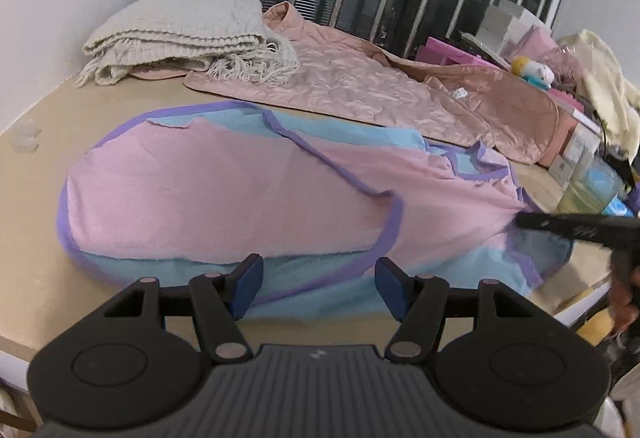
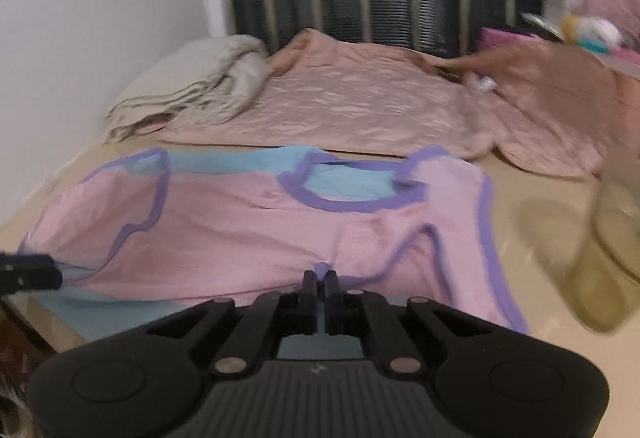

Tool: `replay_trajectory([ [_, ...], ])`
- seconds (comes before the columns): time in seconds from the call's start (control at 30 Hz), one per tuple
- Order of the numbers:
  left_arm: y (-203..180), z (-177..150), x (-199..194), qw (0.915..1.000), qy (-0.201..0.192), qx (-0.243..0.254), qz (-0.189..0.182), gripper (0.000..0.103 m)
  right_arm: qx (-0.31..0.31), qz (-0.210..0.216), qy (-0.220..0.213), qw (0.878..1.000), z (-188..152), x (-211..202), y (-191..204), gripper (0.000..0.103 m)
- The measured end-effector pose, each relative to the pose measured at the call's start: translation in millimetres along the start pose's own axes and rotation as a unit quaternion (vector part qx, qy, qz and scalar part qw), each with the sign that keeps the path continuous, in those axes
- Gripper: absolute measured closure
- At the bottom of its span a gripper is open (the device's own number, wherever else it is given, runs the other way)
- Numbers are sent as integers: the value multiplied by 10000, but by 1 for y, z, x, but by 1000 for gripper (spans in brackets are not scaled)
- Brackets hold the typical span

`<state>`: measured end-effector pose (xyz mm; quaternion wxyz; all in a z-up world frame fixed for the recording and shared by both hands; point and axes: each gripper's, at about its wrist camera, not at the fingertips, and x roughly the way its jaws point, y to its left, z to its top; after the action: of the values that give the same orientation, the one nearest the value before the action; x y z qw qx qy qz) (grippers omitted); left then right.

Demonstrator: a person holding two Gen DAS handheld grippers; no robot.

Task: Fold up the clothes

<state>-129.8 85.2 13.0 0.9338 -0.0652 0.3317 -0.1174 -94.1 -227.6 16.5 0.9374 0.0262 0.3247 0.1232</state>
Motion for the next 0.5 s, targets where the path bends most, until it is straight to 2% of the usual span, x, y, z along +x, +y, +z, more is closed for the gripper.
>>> replay_trajectory([
  [0.07, -2, -1, -1, 9999, 22, 109, 50, 40, 87, 26, -203, 9998, 3, -18, -14, 89],
  [0.1, -1, -1, -1, 9999, 26, 92, 48, 40, 82, -102, -326, 9994, 4, -24, -18, 84],
  [0.13, 1, -2, -2, 10000, 27, 69, 49, 40, -77, -355, -324, 9988, 5, -23, -20, 75],
  [0.2, 3, -2, -4, 9999, 40, 68, 114, 40, -475, -914, -252, 9944, 5, -16, -23, 72],
  [0.23, 4, -3, -5, 9998, 49, 80, 156, 40, -620, -1031, -109, 9927, 3, -10, -24, 73],
  [0.3, 6, -3, -7, 9998, 78, 78, 191, 40, -585, -925, -6, 9940, -5, -9, -25, 100],
  [0.37, 9, -2, -9, 9999, 137, -16, 55, 40, -520, -924, 21, 9944, -12, -13, -25, 101],
  [0.47, 13, -1, -13, 9995, 226, -158, -149, 40, -487, -1376, 37, 9893, -23, -27, -27, 100],
  [0.5, 14, 0, -15, 9992, 255, -205, -217, 40, -459, -1346, 18, 9898, -26, -32, -26, 99],
])
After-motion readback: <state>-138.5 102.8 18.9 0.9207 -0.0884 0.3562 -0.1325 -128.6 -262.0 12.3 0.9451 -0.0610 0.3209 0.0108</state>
